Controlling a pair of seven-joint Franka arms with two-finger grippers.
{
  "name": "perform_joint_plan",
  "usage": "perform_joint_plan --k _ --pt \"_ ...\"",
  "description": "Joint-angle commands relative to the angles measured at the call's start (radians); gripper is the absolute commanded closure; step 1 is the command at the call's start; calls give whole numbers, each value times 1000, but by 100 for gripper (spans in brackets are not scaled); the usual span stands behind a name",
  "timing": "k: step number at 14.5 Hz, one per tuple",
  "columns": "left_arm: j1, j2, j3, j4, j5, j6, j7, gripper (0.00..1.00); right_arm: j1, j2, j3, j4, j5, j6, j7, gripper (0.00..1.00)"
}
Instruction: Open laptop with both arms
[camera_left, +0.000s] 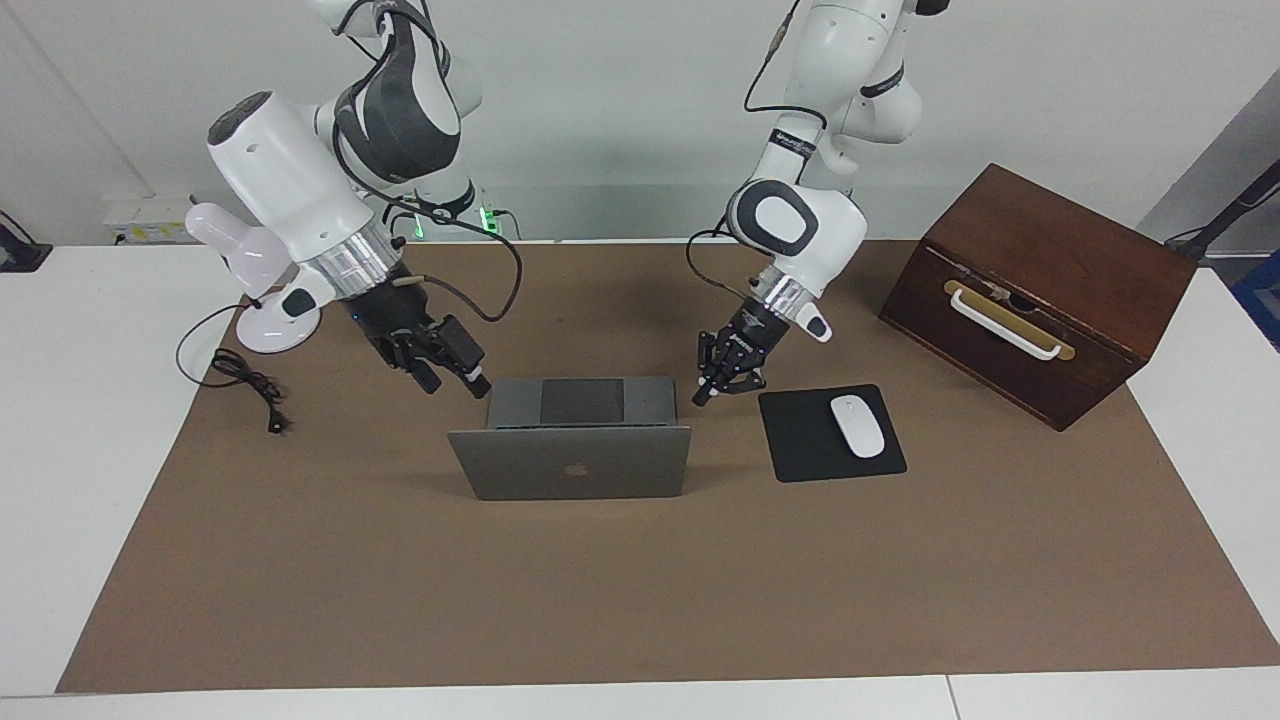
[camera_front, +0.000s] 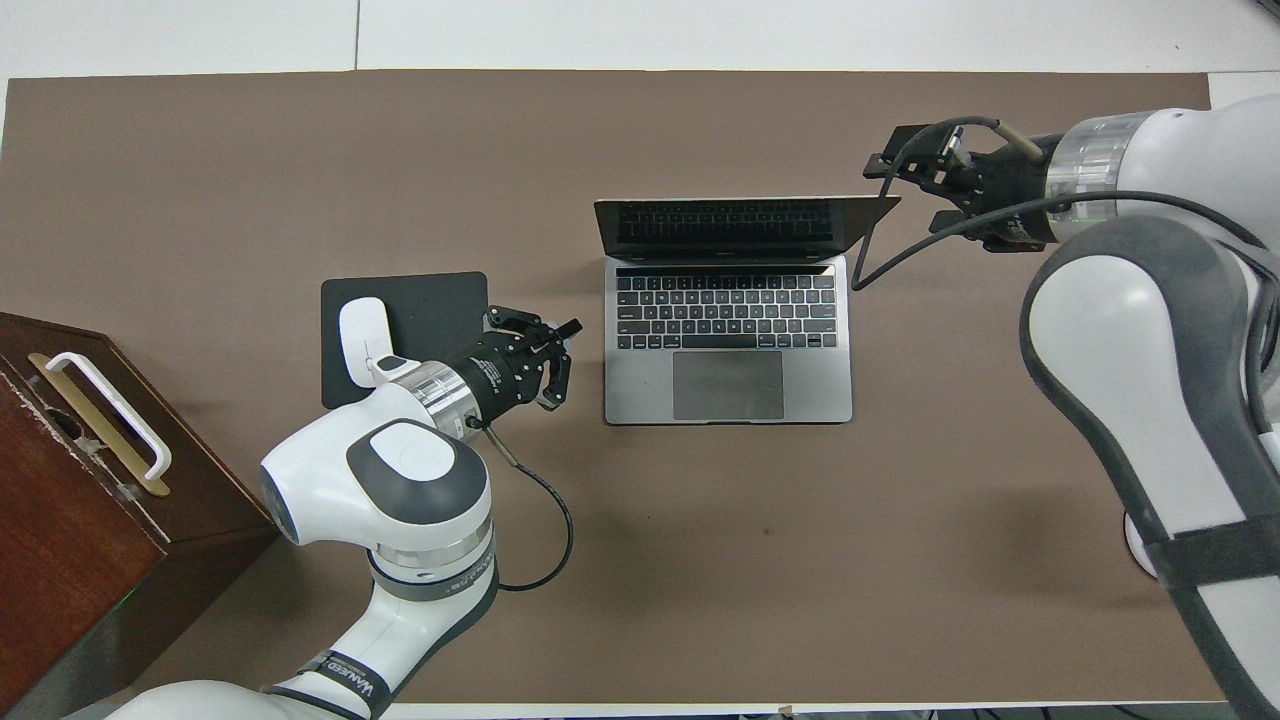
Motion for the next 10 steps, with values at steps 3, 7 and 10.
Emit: perform_joint_plan --k 3,7,10 --pt "97 -8 -6 68 186 62 7 100 -12 -20 -23 5 -137 -108 -107 0" --pt "176 -7 -6 76 381 62 18 100 -18 -32 -36 4 -235 -188 -147 0" --pt "219 0 -6 96 533 59 67 100 -61 -43 -30 4 -312 -247 -197 0"
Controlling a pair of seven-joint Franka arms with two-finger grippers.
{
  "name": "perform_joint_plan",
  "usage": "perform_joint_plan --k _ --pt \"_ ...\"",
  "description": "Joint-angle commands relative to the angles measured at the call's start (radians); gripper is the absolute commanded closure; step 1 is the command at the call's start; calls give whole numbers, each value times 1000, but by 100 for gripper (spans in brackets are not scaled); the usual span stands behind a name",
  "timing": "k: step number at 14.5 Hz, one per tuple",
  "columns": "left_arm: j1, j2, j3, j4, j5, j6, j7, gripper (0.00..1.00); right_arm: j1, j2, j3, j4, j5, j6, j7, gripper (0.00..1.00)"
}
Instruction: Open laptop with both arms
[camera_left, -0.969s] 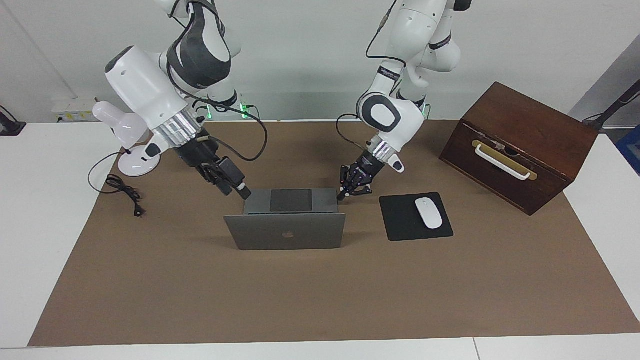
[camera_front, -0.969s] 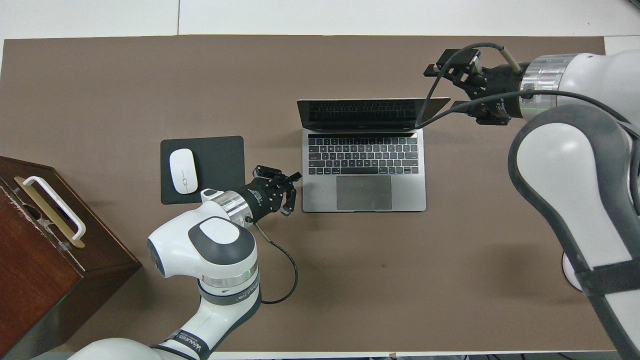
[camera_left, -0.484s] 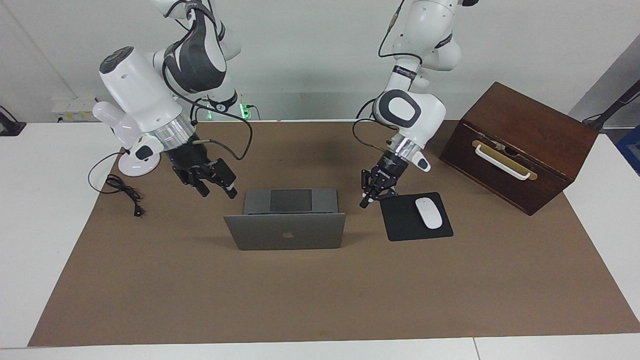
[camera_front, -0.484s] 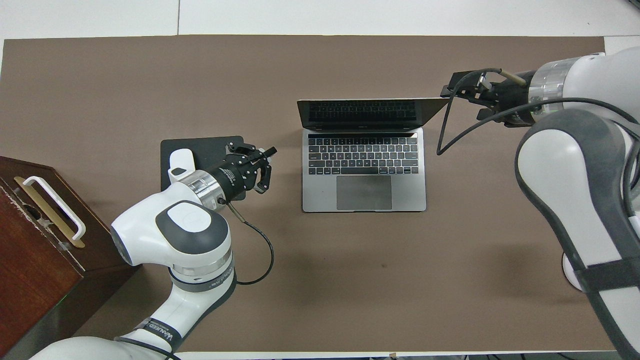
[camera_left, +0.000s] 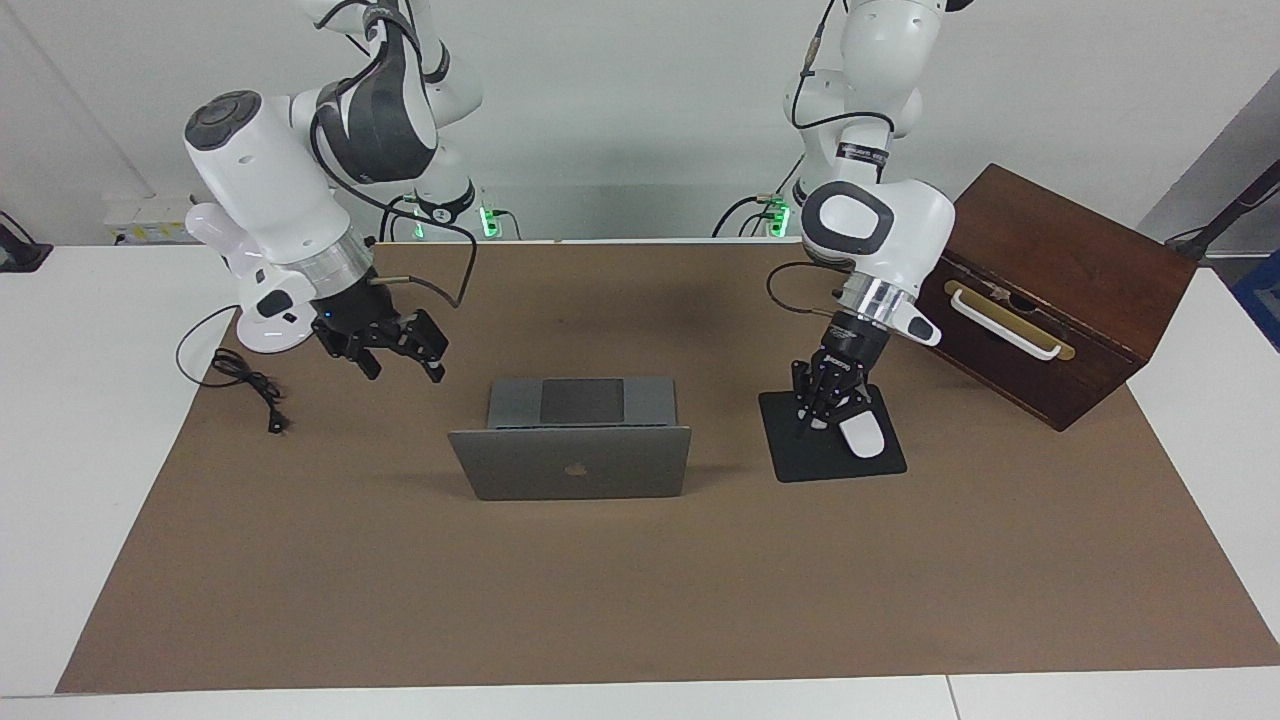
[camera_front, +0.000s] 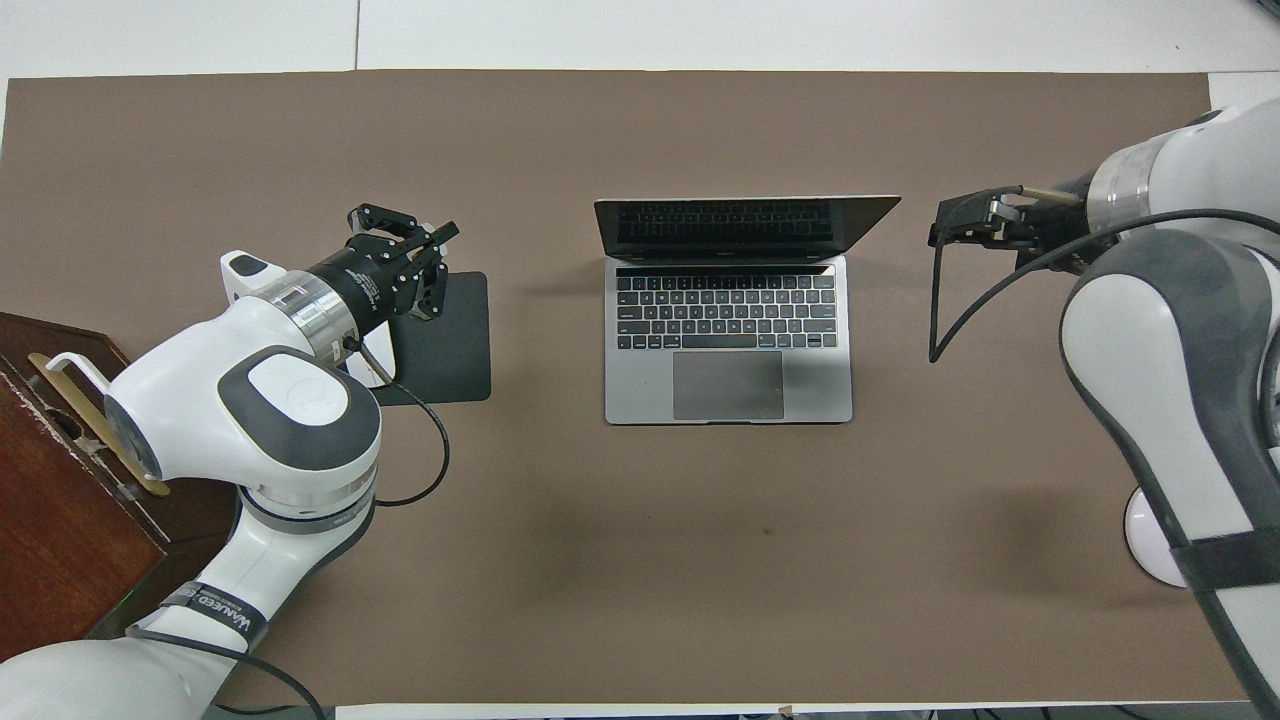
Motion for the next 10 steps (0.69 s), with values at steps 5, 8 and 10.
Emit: perform_joint_plan --k 5,8,10 --pt "93 13 -8 28 170 4 295 100 -174 -63 91 7 -119 -126 -120 0" --pt "126 13 -7 26 173 -6 403 100 -300 -97 216 35 -145 -180 -120 0" --pt "138 13 5 25 222 -21 420 100 -428 -109 342 62 -145 -230 -118 0"
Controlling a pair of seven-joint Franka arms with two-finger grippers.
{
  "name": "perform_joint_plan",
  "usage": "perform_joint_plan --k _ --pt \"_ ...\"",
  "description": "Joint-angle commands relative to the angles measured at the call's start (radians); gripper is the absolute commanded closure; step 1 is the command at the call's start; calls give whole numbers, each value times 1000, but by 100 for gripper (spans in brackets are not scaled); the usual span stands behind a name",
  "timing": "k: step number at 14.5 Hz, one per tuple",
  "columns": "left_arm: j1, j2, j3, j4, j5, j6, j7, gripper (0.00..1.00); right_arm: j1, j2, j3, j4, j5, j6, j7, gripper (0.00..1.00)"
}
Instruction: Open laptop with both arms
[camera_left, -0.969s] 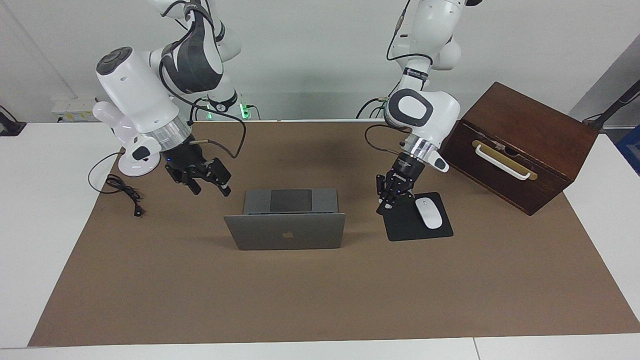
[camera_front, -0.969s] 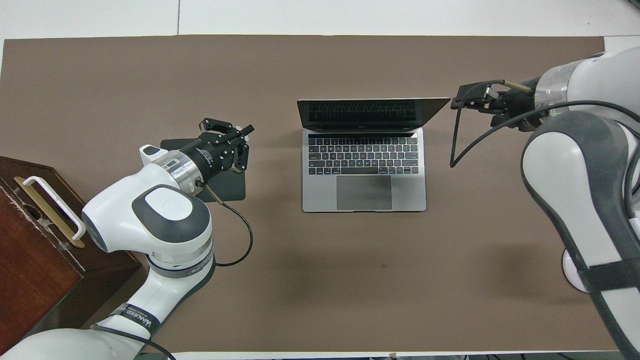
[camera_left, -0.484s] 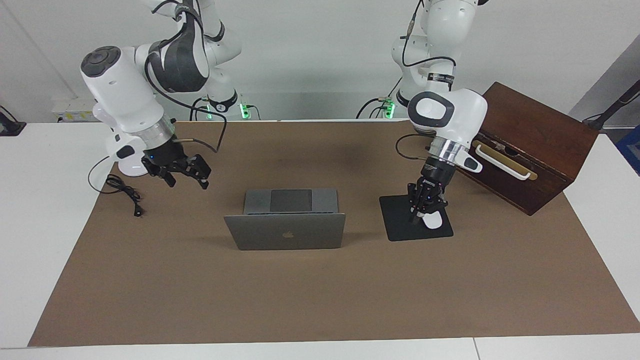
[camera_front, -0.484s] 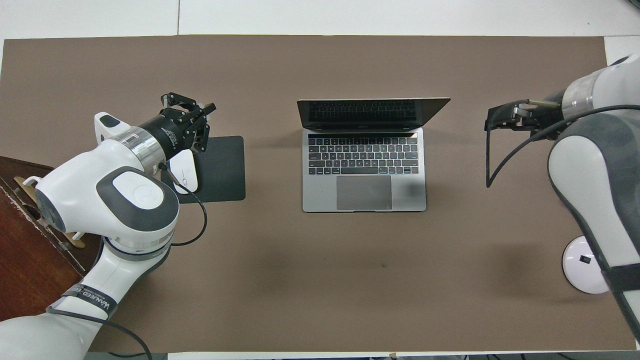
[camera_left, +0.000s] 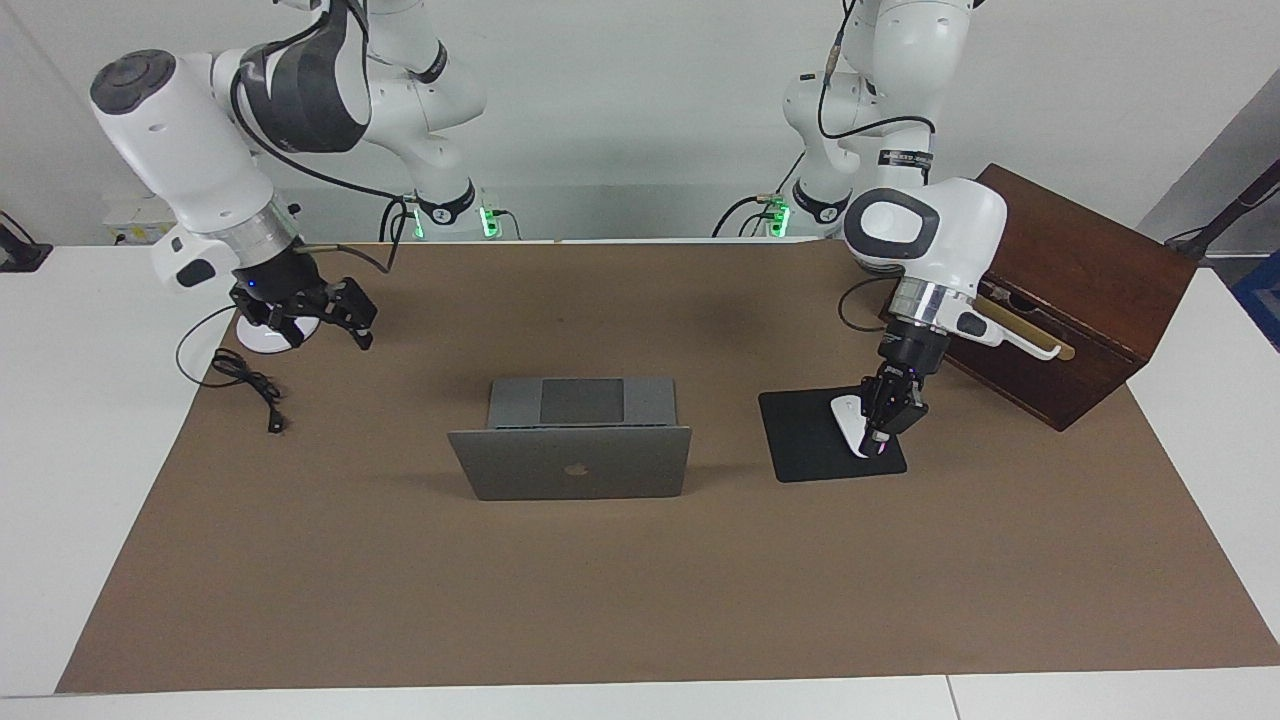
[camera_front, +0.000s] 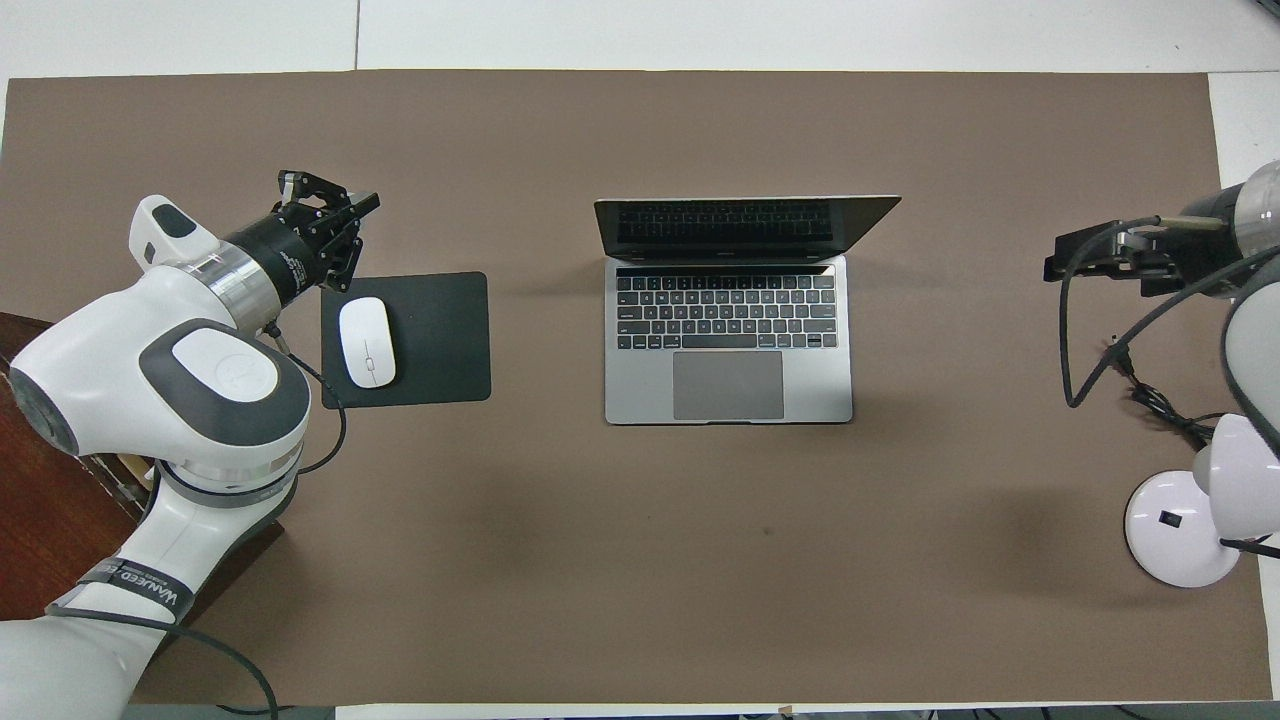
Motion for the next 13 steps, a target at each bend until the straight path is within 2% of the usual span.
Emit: perform_joint_plan --k 1,5,8,13 --pt "30 8 4 8 102 -24 26 100 -179 -28 178 48 -21 -79 -10 0" --pt "59 20 6 47 125 -51 28 100 -325 -57 312 91 -23 -151 -10 0" --pt "90 25 6 85 156 -74 28 100 -378 -89 351 93 -36 -197 -10 0" --pt "205 51 6 201 416 -307 26 100 -426 -138 403 99 -79 -282 10 0"
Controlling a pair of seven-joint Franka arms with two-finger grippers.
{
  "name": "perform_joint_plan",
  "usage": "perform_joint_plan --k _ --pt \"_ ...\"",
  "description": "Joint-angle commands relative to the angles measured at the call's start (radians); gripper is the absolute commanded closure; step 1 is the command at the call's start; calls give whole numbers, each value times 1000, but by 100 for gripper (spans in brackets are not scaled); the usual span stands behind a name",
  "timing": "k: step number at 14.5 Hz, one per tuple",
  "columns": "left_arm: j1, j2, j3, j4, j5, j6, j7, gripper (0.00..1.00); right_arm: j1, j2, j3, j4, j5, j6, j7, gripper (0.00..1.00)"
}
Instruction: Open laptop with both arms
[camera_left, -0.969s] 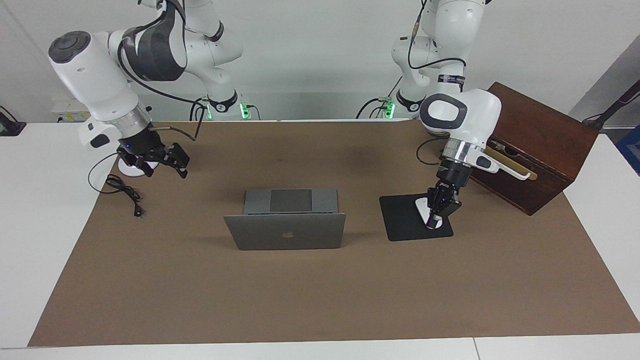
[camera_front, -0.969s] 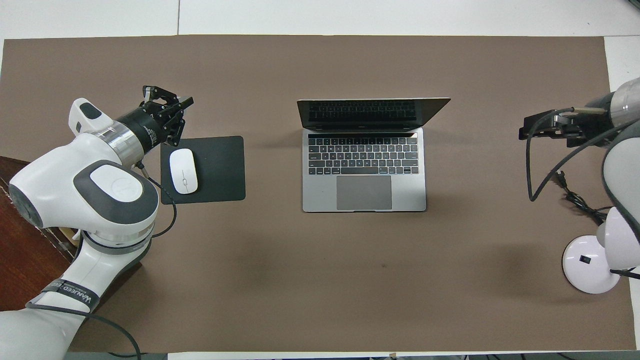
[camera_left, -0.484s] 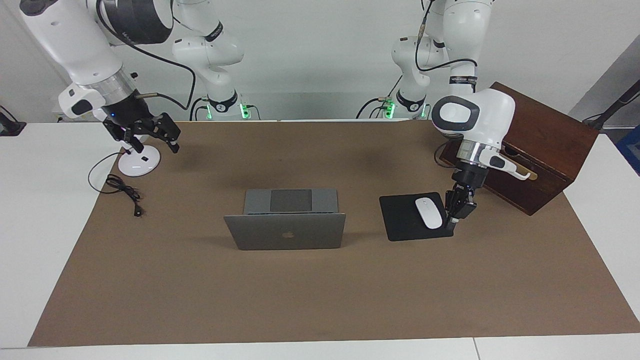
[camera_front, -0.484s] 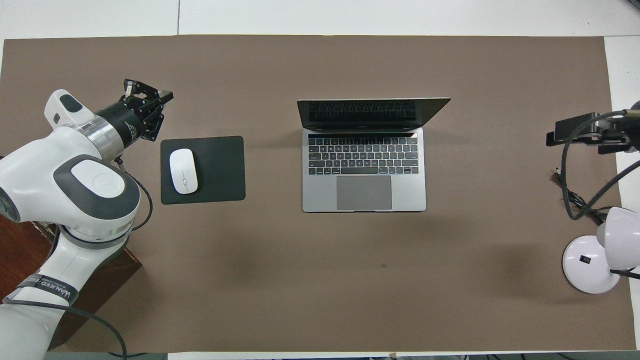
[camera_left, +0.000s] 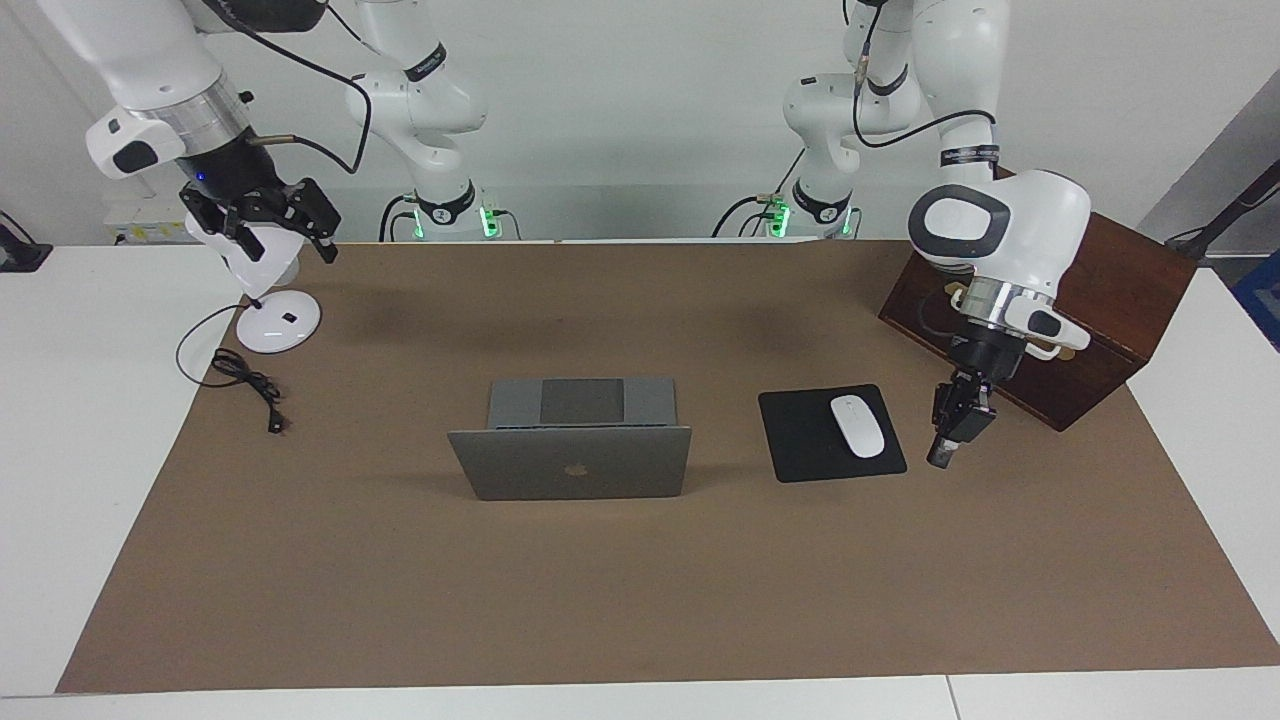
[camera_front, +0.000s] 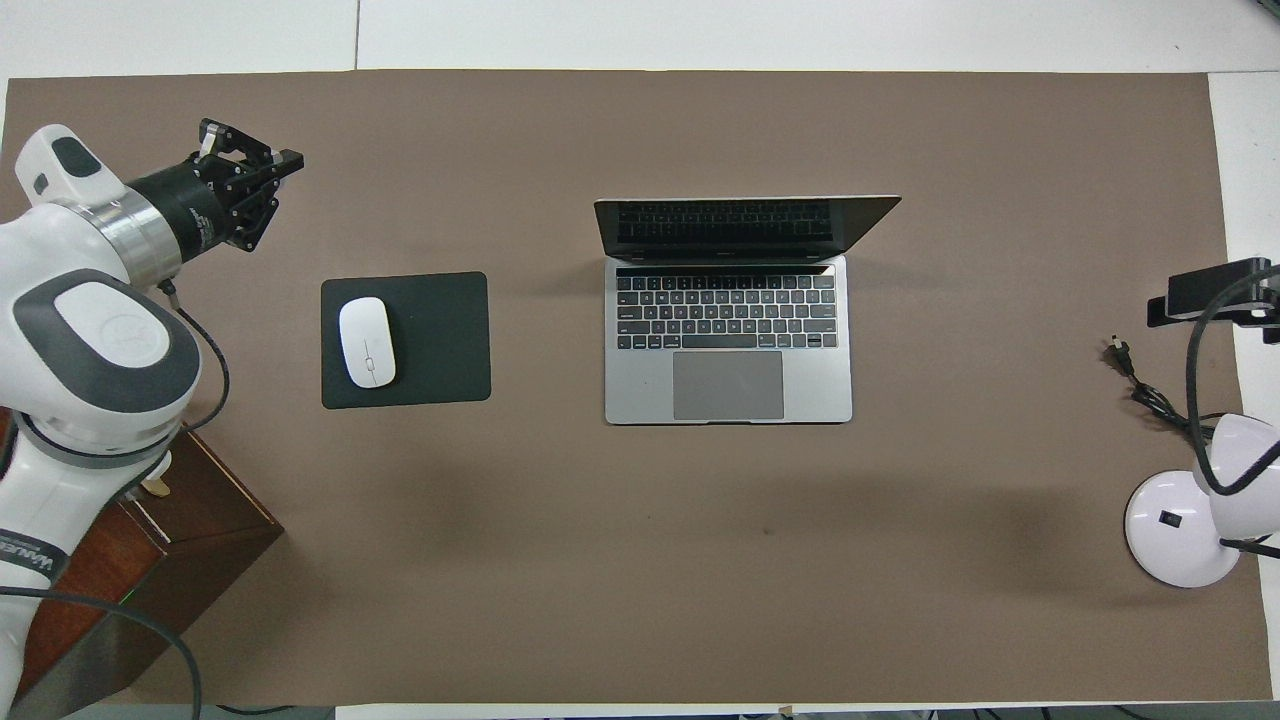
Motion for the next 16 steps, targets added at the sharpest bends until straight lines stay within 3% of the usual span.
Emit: perform_joint_plan --k 1,3,7,8,16 --pt "48 35 -5 77 121 -104 4 100 -27 -24 30 3 -34 -42 14 0" --pt "75 26 10 79 249 -214 4 100 -25 -27 30 3 -34 -41 17 0" --pt "82 -3 60 161 682 -616 12 100 -22 -26 27 3 -55 -6 5 0" --pt "80 -17 60 165 739 -670 15 100 -22 -23 27 6 -60 -6 4 0" --pt "83 -190 63 126 762 -1028 167 100 -16 29 22 77 -87 -18 0 0"
